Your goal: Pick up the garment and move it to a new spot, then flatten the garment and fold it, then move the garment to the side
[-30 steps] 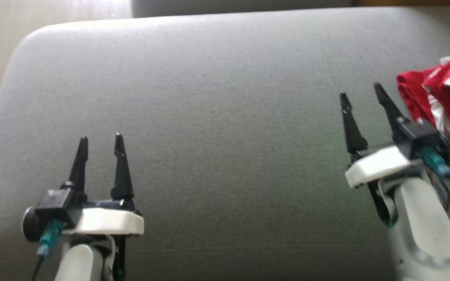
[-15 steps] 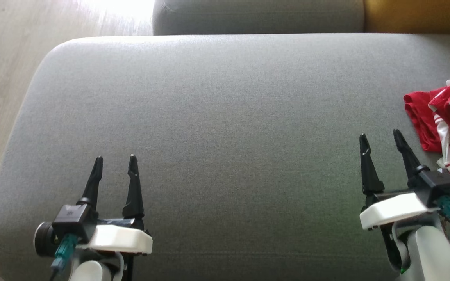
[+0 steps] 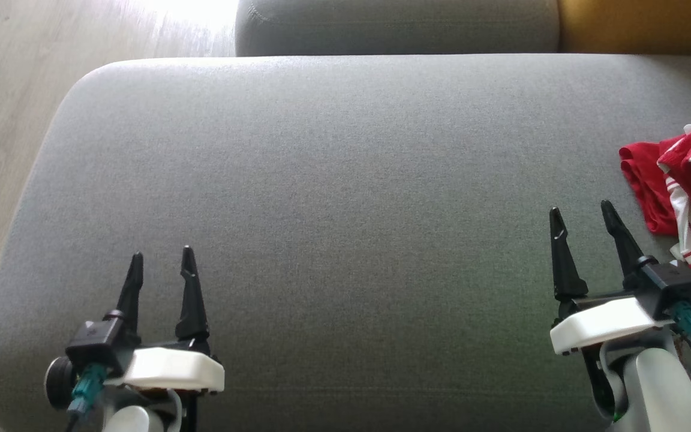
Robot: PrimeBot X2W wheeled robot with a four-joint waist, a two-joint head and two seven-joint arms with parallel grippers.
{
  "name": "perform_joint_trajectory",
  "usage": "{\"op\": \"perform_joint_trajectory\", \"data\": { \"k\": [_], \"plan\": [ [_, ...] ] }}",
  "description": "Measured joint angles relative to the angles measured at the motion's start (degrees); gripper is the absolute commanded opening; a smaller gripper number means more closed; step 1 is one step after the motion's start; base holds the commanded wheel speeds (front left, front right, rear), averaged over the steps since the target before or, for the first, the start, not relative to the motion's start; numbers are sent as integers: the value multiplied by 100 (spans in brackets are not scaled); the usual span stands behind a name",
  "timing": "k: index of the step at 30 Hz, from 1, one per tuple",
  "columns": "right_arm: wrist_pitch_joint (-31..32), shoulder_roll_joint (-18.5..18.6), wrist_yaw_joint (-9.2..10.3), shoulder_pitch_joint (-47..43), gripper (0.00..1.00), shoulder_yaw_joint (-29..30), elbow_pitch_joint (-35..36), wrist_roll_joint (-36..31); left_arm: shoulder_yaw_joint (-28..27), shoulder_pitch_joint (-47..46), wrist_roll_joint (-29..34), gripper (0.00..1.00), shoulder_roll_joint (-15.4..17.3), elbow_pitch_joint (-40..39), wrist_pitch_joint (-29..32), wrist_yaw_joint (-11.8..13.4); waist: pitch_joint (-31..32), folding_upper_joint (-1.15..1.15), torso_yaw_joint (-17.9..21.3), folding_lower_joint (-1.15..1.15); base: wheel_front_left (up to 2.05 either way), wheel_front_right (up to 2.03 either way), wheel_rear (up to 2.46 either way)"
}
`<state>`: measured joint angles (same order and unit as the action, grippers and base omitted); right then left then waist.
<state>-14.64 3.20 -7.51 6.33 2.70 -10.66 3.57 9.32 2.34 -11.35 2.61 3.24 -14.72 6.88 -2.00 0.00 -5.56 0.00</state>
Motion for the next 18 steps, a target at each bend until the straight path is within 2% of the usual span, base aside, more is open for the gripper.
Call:
{"op": "perform_joint_trajectory", "data": {
  "k": [10, 18],
  "plan": [
    [0, -1, 0, 1, 100, 12, 1, 4, -37, 4, 175, 100, 0, -41, 0, 10, 16, 0, 28, 0, 0, 0, 0],
    [0, -1, 0, 0, 100, 23, 1, 4, -59, 129, 42, 100, 1, -25, 0, -103, 11, 0, 47, 0, 0, 0, 0]
  ]
}}
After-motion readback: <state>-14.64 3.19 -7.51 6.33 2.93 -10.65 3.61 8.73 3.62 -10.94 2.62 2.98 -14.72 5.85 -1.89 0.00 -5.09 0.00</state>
